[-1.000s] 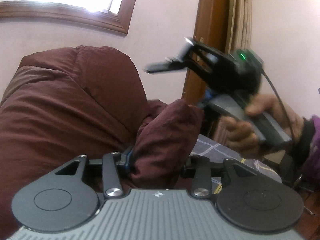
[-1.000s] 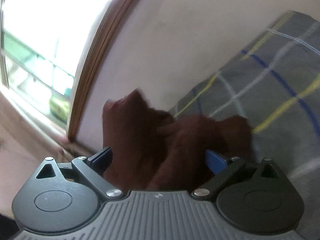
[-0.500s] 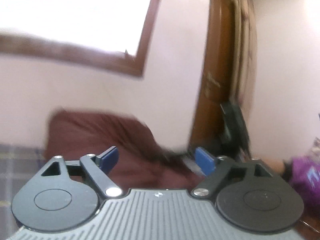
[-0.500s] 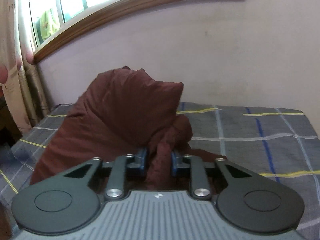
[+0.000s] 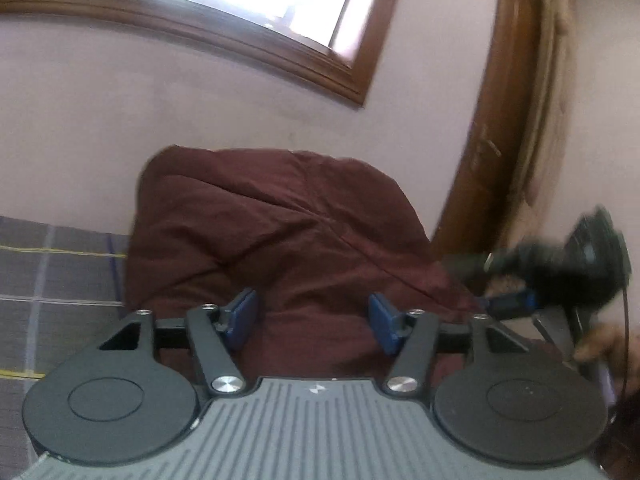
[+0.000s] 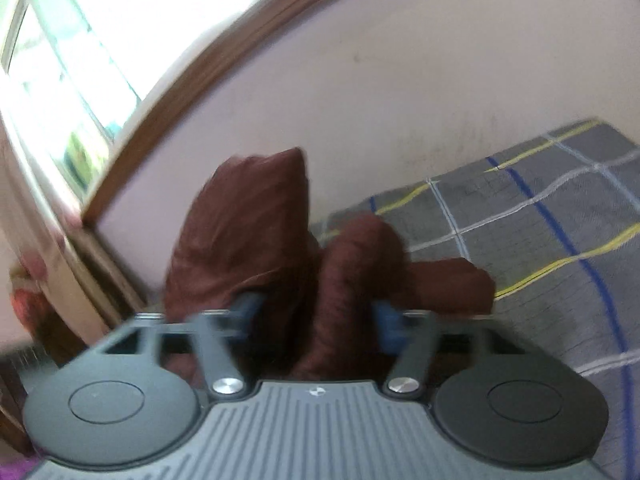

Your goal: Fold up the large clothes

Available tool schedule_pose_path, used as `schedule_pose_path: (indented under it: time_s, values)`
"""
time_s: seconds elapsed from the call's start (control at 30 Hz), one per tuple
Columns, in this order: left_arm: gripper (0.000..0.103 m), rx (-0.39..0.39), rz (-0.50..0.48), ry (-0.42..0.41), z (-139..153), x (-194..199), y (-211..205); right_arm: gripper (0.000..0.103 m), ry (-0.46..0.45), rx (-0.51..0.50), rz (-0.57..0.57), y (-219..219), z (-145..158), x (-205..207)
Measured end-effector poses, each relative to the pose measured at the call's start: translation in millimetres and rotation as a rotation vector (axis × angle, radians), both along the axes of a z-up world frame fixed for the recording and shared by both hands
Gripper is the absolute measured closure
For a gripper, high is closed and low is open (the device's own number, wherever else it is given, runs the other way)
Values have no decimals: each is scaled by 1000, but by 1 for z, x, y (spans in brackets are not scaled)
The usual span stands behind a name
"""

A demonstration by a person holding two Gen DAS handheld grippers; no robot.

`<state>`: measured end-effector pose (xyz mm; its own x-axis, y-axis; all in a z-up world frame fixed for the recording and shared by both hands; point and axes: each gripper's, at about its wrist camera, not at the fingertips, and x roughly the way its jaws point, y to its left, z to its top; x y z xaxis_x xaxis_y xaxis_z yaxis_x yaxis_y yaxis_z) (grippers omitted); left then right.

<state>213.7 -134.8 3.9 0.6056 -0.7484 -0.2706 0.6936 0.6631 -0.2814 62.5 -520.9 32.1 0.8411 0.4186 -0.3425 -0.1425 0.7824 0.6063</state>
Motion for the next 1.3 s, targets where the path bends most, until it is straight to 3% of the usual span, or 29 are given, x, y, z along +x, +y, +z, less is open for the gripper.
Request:
schedule_pose_path:
  time_s: [0.03, 0.07, 0.1, 0.17, 0.2, 0.33, 0.43, 0.57, 0.77, 0.87, 0.97, 1.1, 1.2, 1.3]
  values:
    - [43, -6, -14, 10, -2, 0, -5, 0, 5, 47, 30, -2, -1, 3]
    - [43, -11, -34, 20, -3, 0, -9, 0, 3, 91, 58, 0, -2, 7]
    - [43, -11, -43, 23, -5, 0, -15, 1, -7, 74, 57, 7, -1, 8]
    - [43, -14, -60, 31, -9, -6, -25, 21, -19, -103, 57, 27, 3, 9]
    - [43, -15, -84, 38, -11, -8, -31, 51, -17, -198, 57, 36, 2, 8]
    - [42, 19, -181, 9, -12, -24, -66, 71, -46, -256, 50, 24, -1, -5]
    - [43, 47, -223, -17, -14, -28, -87, 74, -44, -285, 51, 17, -3, -12]
    - [43, 25, -239, 31, -24, -17, -97, 74, -28, -276, 46, 11, -15, -11]
    - [42, 103, -276, -28, -41, -30, -118, 74, 5, -121, 5, -5, -57, -20]
    - [41, 100, -292, -30, -45, -31, -124, 74, 11, -19, -7, -16, -72, -25]
    - [40, 85, -297, -23, -44, -30, -127, 72, -8, -31, -47, -24, -50, -35]
    - [35, 81, -304, -38, -46, -36, -119, 72, -168, -170, -133, -23, 21, -54]
    - [32, 78, -304, -44, -48, -39, -115, 72, -224, -155, -90, -5, 62, -41]
    - [31, 81, -303, -55, -50, -42, -112, 72, -173, -107, 13, 20, 70, -3]
